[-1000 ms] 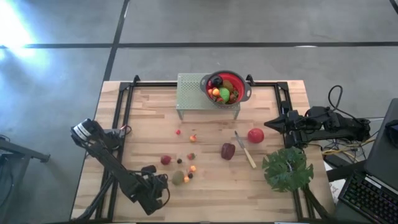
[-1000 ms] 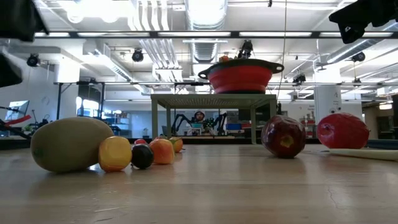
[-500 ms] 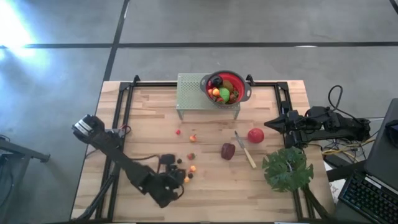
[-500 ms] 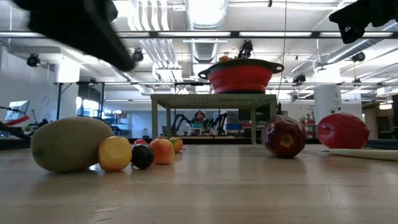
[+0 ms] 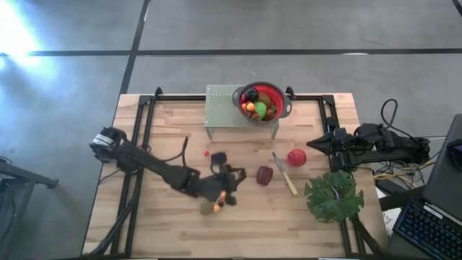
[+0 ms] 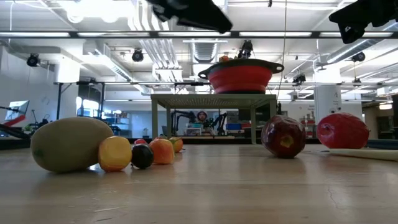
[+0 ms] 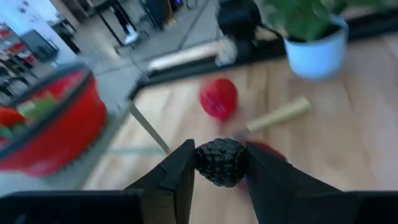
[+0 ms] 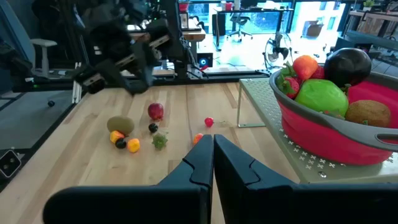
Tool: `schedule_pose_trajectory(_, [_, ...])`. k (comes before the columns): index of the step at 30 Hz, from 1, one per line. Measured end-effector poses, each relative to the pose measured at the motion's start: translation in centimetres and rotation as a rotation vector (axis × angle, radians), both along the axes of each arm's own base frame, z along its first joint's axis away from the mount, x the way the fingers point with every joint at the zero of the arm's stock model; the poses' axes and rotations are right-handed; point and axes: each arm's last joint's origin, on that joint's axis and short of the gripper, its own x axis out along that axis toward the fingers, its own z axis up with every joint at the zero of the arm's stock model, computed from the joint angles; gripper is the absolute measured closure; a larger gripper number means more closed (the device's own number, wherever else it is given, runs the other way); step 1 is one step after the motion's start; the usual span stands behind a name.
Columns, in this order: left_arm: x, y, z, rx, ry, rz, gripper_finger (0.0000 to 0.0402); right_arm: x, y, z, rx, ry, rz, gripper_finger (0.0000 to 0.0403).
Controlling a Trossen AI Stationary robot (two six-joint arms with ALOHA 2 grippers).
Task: Pick & Place Fruit
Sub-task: Put the blackberry into the black strainer bowl on the shelf
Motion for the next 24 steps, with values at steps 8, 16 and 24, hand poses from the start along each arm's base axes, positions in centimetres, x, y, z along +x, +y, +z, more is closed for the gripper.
schedule_pose_trajectory(8, [2.4,5.2,3.2,0.002,-0.14,0.074,0.0273,0.0,0.0,0.0,0.0,0.0,0.0,0.0394])
schedule_pose_trajectory(16, [3.8,10.7,6.7,-0.033,-0.247,0.107,0.0271,0.0,0.0,0.0,0.0,0.0,0.0,0.0394])
schedule_pose_trajectory(24, [4.0,15.3,8.5,-0.028,-0.301,0.196,0.0271,0.0,0.0,0.0,0.0,0.0,0.0,0.0394])
